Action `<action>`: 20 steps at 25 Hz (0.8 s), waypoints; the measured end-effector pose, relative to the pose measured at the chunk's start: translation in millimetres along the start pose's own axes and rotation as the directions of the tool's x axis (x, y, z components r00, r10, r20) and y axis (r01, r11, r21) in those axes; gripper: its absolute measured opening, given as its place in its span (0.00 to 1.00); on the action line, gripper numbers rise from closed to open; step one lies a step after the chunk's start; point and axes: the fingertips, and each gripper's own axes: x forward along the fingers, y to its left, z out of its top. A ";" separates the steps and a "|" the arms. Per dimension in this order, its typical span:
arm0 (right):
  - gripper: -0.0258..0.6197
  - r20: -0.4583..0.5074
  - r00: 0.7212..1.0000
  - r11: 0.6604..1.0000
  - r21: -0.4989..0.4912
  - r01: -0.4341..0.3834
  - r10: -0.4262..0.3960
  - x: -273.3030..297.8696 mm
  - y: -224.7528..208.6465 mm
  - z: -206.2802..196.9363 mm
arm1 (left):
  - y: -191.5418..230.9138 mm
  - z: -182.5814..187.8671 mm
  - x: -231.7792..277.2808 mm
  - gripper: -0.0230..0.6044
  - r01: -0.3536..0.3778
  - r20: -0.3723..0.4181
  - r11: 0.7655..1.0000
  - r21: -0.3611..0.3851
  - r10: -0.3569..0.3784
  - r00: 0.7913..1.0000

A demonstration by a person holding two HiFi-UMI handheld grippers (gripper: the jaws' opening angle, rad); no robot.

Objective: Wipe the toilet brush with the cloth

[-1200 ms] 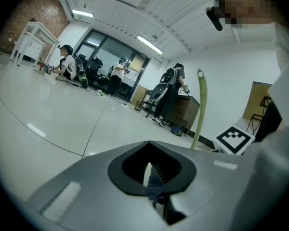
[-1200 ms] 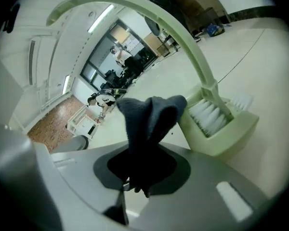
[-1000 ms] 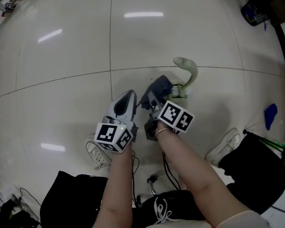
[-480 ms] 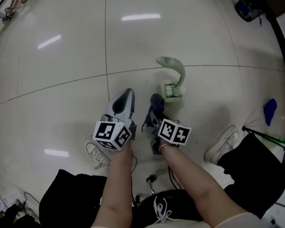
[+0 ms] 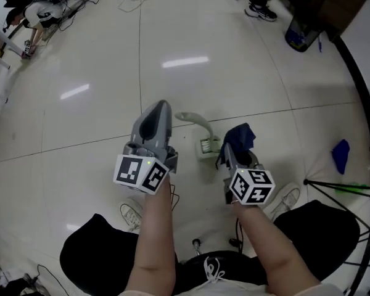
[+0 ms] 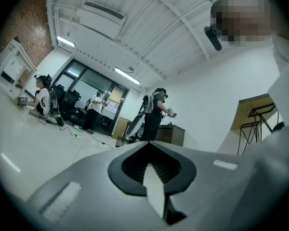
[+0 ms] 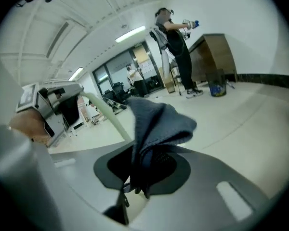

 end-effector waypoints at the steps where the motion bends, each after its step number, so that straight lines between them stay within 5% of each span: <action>1: 0.15 0.048 0.998 0.999 -0.038 -0.033 0.035 -0.5 10.1 28.4 | -2.8 6.1 4.9 0.05 0.007 0.001 1.000 0.002 -0.007 1.000; 6: 0.15 0.179 0.939 0.940 -0.230 -0.251 0.294 -12.1 93.6 136.5 | -5.0 3.2 16.7 0.05 0.002 -0.069 0.998 -0.057 -0.006 0.998; 11: 0.15 0.143 0.870 0.867 -0.255 -0.428 0.472 -11.1 150.7 164.6 | -5.9 -6.2 17.7 0.05 -0.005 -0.092 0.997 -0.079 -0.002 0.996; 14: 0.15 0.074 0.875 0.856 -0.262 -0.446 0.479 2.6 156.4 149.9 | -7.7 -13.2 16.5 0.05 -0.001 -0.115 0.997 -0.079 -0.008 0.993; 20: 0.15 0.050 0.922 0.898 -0.251 -0.360 0.384 18.4 110.1 120.8 | -6.4 -11.6 15.8 0.05 0.002 -0.094 0.995 -0.100 -0.012 0.995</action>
